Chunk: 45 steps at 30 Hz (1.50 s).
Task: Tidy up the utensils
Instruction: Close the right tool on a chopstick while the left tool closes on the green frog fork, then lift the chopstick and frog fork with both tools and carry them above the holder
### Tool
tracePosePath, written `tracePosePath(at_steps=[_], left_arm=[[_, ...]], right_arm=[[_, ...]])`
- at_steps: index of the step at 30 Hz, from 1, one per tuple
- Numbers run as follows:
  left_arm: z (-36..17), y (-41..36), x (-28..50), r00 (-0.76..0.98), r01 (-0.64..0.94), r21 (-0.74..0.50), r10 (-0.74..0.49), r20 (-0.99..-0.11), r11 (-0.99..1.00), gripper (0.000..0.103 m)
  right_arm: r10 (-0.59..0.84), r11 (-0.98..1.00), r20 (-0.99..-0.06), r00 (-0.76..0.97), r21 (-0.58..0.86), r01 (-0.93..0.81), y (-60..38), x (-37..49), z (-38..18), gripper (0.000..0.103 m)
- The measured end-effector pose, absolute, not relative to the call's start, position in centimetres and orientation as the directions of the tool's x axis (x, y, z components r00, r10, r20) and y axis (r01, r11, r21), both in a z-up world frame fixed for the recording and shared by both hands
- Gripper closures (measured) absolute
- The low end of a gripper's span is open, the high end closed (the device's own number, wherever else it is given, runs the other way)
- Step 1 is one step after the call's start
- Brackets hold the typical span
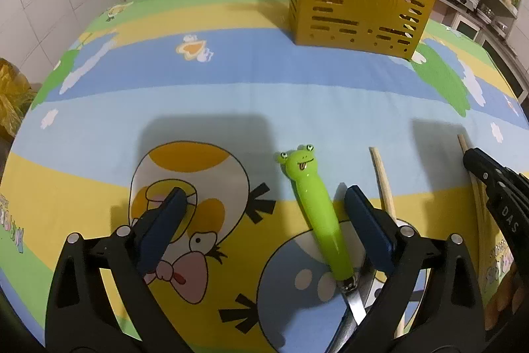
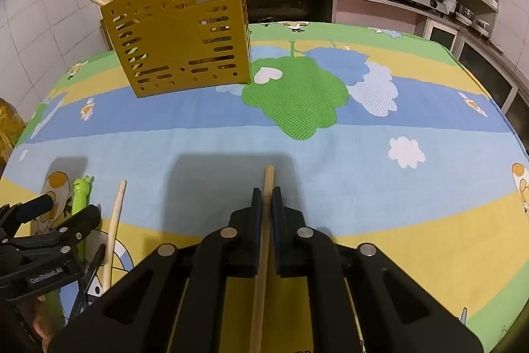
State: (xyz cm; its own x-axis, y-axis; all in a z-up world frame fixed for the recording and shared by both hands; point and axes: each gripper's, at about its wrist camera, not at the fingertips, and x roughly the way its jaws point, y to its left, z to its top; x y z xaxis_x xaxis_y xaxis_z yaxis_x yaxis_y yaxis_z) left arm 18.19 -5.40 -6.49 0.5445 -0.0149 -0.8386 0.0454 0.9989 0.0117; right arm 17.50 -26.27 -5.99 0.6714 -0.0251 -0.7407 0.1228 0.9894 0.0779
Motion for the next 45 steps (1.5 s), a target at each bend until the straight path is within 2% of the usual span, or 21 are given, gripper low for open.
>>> tracePosePath(at_steps=[2,4,6,10,12,15,21,27,34,45], left_arm=[[-6.4,-5.5,18.3,0.535,0.041,0.002,-0.020,-0.845,0.999,0.016],[-6.1,-5.7,18.5,0.530,0.041,0.004,-0.019,-0.848,0.999,0.026],[-6.0,-6.1,18.5,0.528,0.057,0.012,-0.020,-0.849,0.998,0.041],[-5.6,-7.0,18.8,0.520,0.111,0.025,-0.037,-0.853,0.994,0.060],[-5.5,-7.3,18.9,0.517,0.130,0.034,-0.039,-0.855,0.991,0.075],[-5.4,-7.6,19.1,0.508,0.155,0.040,-0.045,-0.860,0.987,0.080],[-5.2,-7.3,18.9,0.522,0.177,0.043,-0.056,-0.851,0.983,0.081],[-3.2,-6.1,18.1,0.589,0.171,0.016,-0.090,-0.803,0.985,0.082],[0.0,-4.0,17.3,0.664,0.146,-0.032,-0.122,-0.738,0.989,0.083],[2.9,-2.7,15.8,0.750,0.143,-0.022,-0.123,-0.649,0.989,0.083]], right_arm=[[-0.019,0.989,-0.740,0.672,0.086,0.123,-26.4,17.4,-6.0,0.097],[-0.021,0.989,-0.740,0.672,0.083,0.123,-26.4,17.4,-6.0,0.097],[-0.026,0.990,-0.741,0.671,0.076,0.122,-26.3,17.4,-6.0,0.097],[-0.035,0.990,-0.741,0.671,0.064,0.123,-26.2,17.4,-6.0,0.097],[-0.037,0.990,-0.740,0.671,0.064,0.125,-26.2,17.4,-6.0,0.097],[-0.042,0.990,-0.740,0.671,0.060,0.128,-26.0,17.4,-6.0,0.097],[-0.044,0.989,-0.726,0.686,0.066,0.133,-25.9,17.1,-5.6,0.097],[-0.034,0.989,-0.686,0.726,0.081,0.122,-25.4,16.4,-4.2,0.097],[-0.031,0.990,-0.601,0.799,0.090,0.106,-24.7,15.2,-1.2,0.097],[-0.041,0.989,-0.460,0.887,0.105,0.100,-24.4,13.5,2.9,0.097]])
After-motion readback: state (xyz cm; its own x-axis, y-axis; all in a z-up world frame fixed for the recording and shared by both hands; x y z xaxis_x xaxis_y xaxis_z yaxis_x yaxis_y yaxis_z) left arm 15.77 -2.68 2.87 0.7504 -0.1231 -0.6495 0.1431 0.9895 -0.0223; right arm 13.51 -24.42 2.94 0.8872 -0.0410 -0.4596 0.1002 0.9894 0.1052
